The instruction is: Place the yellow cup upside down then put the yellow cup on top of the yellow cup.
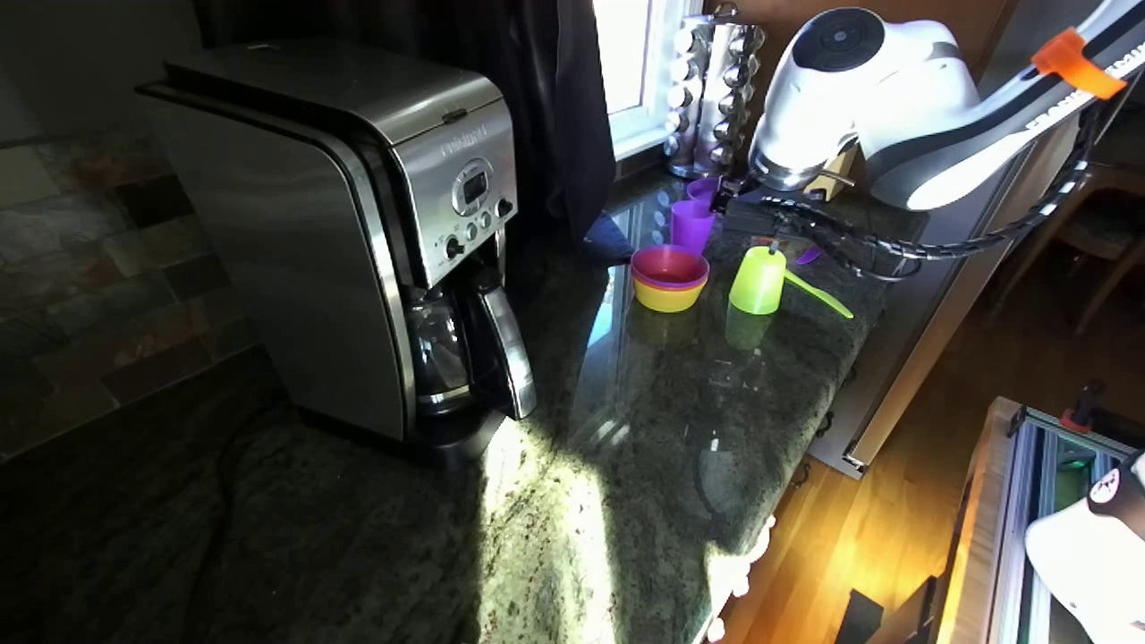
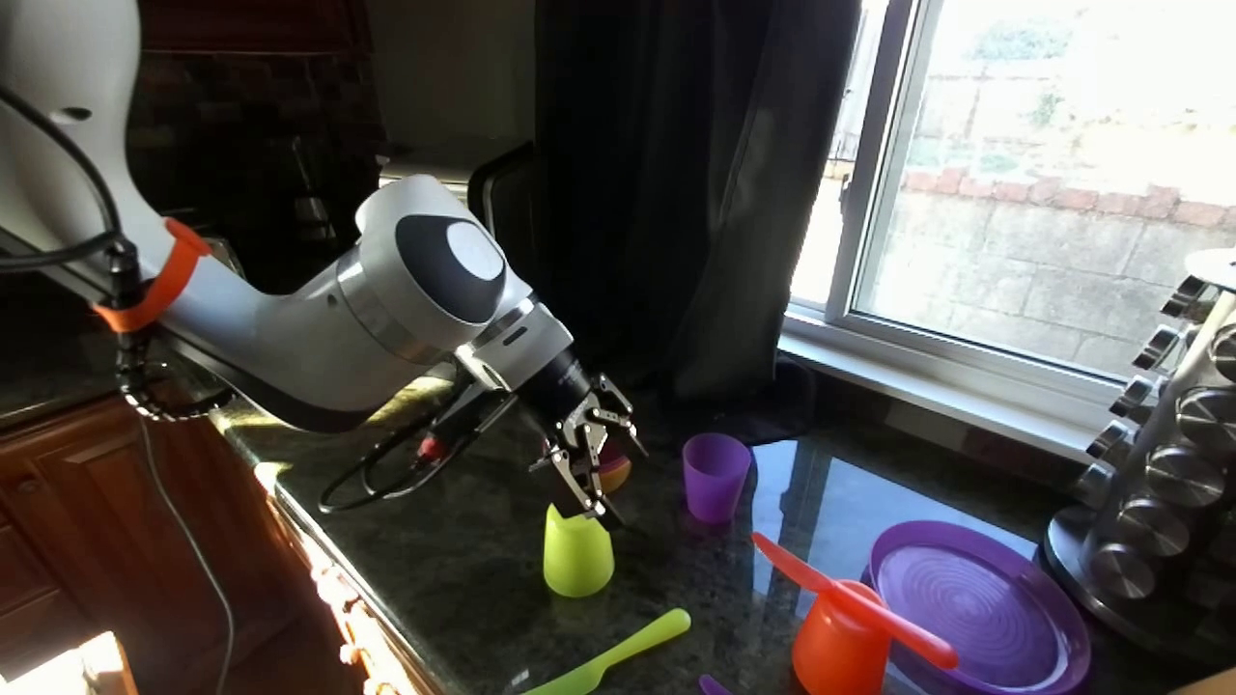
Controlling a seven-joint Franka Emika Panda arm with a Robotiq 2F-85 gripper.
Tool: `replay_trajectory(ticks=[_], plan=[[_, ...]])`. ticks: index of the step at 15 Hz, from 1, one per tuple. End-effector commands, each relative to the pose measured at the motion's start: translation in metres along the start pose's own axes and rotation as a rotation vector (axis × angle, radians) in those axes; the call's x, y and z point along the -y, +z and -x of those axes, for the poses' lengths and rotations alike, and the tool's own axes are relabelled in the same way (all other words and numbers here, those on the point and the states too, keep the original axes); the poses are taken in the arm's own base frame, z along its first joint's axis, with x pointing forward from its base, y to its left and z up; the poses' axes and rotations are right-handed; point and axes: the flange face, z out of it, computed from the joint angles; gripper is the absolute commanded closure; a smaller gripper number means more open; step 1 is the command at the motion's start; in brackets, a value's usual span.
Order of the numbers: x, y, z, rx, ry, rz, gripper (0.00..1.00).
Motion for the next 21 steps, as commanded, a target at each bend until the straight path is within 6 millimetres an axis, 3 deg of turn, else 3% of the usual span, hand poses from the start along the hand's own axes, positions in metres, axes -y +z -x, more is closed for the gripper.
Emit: replay_trajectory(ticks=[1, 6, 13, 21], plan=[[-0.031, 0.001, -0.019, 0.096, -0.057, -0.035, 0.00], [-0.056, 0.006, -0.043, 0.214, -0.140, -0.008, 0.00], [-0.077, 0.008, -0.081, 0.323, -0.272, 0.002, 0.00], [-0.092, 0.031, -0.115, 0.540, -0.407, -0.085, 0.00]])
